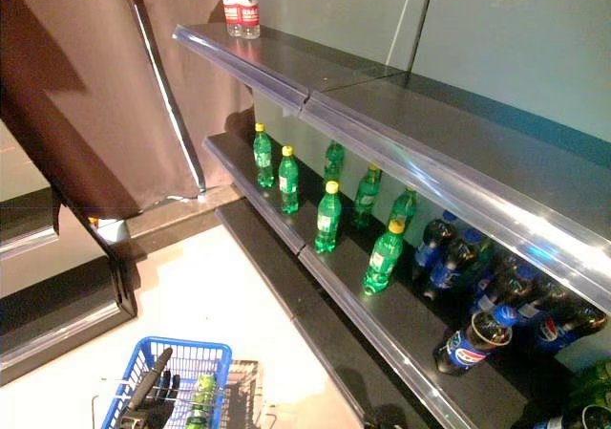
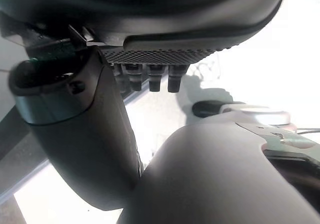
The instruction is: Pick up the drink and place into the basket.
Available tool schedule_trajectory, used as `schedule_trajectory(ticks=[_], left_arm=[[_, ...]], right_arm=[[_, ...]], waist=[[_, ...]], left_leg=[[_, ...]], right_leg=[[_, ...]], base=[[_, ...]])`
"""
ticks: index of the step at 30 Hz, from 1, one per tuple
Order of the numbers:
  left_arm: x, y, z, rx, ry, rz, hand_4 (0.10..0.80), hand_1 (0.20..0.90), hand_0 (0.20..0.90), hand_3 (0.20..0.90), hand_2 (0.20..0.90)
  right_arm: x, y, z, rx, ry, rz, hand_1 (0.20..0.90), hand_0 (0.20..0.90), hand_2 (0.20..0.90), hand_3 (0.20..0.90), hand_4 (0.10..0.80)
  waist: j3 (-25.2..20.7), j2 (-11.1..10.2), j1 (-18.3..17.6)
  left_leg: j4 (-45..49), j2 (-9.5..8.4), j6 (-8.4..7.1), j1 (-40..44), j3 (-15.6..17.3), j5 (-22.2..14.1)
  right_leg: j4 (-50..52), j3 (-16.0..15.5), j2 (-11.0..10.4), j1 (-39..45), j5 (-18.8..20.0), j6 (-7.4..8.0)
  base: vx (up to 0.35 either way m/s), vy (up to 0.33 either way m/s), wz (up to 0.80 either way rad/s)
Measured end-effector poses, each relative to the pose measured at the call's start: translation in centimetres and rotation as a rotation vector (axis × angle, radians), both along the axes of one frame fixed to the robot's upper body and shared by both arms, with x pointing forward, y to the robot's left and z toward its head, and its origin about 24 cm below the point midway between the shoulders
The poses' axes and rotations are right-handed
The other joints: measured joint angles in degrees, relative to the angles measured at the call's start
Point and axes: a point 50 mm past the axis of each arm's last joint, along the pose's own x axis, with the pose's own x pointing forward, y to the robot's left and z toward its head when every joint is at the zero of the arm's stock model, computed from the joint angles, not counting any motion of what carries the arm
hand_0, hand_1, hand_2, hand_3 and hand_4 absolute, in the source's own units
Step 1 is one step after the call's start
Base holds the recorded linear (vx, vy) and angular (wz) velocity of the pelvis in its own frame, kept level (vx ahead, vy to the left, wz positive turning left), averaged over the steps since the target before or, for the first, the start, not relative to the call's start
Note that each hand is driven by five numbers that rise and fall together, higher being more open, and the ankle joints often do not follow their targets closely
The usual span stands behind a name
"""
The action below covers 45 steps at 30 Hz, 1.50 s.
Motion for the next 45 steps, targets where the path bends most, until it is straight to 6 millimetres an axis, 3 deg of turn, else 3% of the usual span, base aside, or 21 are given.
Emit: schedule_trajectory(ticks=[34, 45], left_arm=[[0.0, 0.0, 0.0, 0.009, 0.001, -0.004, 0.100, 0.300, 0.300, 0.200, 0.300], [-0.1, -0.5, -0.2, 0.034, -0.006, 0.033, 0.100, 0.300, 0.300, 0.200, 0.300]], right_arm=[[0.4, 0.2, 0.1, 0.010, -0.018, 0.006, 0.900, 0.900, 0.900, 0.900, 0.800], [2.7, 0.7, 1.0, 0.044, -0.160, -0.012, 0.900, 0.900, 0.900, 0.900, 0.800]], waist=[[0.03, 0.01, -0.02], [0.73, 0.27, -0.13]], left_leg=[[-0.01, 0.00, 0.00, 0.08, 0.04, 0.00], [0.00, 0.02, -0.02, 0.17, 0.29, -0.01]], right_leg=[[0.00, 0.11, 0.00, 0.02, 0.00, -0.03], [0.01, 0.32, 0.00, 0.01, 0.03, -0.05]], base=[[0.000, 0.000, 0.00], [0.000, 0.000, 0.00]])
